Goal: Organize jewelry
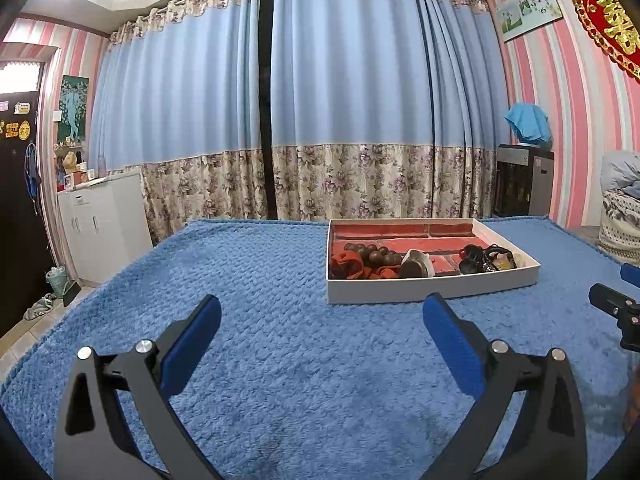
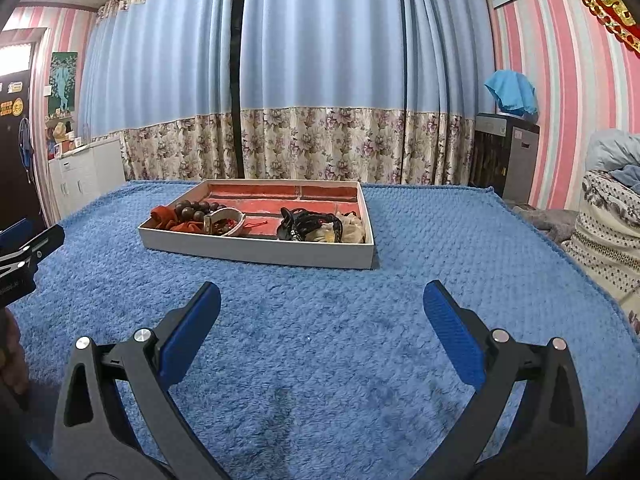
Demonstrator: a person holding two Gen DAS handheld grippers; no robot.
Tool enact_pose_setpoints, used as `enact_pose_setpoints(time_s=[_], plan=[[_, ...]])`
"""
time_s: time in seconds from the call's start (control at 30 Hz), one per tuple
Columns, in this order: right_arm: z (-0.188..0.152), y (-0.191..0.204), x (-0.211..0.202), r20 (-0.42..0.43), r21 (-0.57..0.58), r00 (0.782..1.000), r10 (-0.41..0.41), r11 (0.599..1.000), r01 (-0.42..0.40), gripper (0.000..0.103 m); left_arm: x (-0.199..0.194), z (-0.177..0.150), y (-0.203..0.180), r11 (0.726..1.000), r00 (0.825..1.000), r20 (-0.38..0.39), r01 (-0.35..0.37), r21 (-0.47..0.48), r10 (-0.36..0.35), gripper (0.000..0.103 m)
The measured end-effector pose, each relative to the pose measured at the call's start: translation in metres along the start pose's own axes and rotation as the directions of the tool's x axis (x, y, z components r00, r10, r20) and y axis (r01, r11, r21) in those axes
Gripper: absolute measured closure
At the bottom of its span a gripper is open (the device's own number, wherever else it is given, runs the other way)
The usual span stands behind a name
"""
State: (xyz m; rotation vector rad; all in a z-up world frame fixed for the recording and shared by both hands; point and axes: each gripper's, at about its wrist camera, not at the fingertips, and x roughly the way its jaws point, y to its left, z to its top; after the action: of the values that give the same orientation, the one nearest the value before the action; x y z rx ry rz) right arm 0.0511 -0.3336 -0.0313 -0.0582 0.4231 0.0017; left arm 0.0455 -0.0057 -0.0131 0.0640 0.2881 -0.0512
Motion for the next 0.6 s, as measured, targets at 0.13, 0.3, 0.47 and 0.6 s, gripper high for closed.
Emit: enact_pose_setpoints(time_s=[0.13,0.3,0.47,0.6], plan=[[-0.0003,0.0001,0.0006,-0.001,0.003,1.0,0.002,1.0,-0.002,0.005,-0.0001,-0.0005,0.0002,1.0,1.0,0.0,-0.001,0.003,0.001,0.004],[0.0001,-0.0004,0.0004,0.0,0.002,1.0,0.001,1.0,-0.001,0.005,0.0002,-0.0006,0.0004,1.0,1.0,0.0,-0.003,0.004,0.003,0.004],[0.0,-0.0004,0.0003,-0.001,0.002,1.0,0.001,1.0,-0.001,0.005,0.0002,-0.0007,0.0002,1.0,1.0,0.001,-0.003,0.006,0.003,0.004],[0.0001,-0.0006,0.0005,-0.001,0.003,1.0,0.001,1.0,-0.001,0.005,0.0003,-0.0017,0.0005,1.0,1.0,0.001,-0.005,0.008,0.005,0.004]])
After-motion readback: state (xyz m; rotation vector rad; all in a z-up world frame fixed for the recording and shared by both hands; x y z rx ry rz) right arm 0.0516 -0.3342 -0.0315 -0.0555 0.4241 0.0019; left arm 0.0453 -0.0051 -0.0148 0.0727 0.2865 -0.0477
